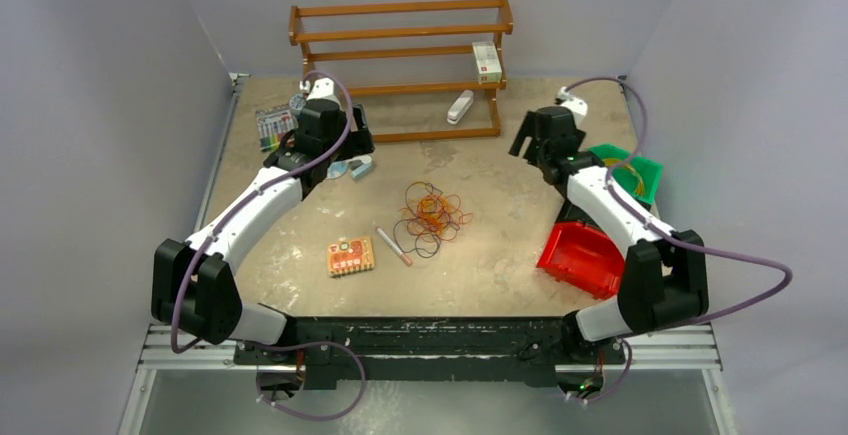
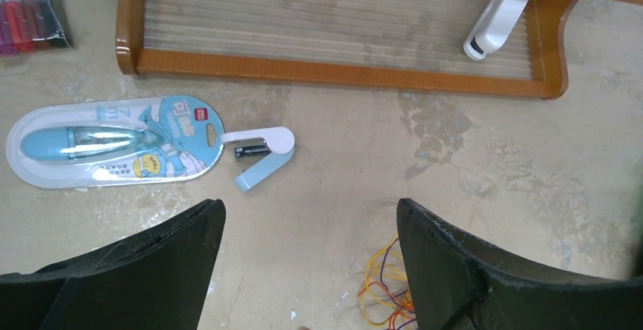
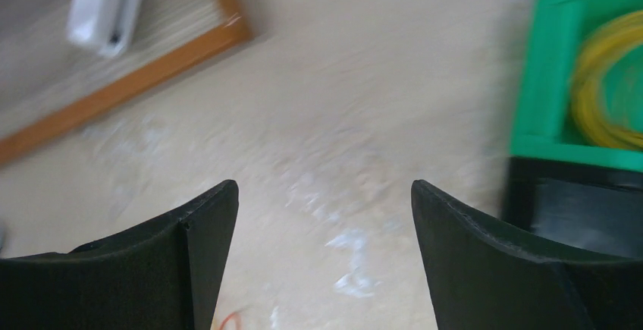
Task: Untangle the cables
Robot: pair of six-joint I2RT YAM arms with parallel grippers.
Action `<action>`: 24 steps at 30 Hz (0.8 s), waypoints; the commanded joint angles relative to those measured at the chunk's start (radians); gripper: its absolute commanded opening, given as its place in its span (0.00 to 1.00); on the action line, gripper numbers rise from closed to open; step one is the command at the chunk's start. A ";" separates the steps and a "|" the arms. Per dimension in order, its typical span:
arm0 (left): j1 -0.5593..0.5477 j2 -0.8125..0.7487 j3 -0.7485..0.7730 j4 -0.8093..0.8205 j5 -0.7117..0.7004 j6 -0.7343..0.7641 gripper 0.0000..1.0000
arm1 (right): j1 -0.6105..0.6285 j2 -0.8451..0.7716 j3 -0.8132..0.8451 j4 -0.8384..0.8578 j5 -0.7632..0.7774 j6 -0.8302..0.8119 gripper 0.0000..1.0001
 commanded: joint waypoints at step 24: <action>-0.003 -0.024 0.057 -0.036 -0.047 0.075 0.83 | -0.364 0.338 0.239 -0.020 0.077 -0.048 0.92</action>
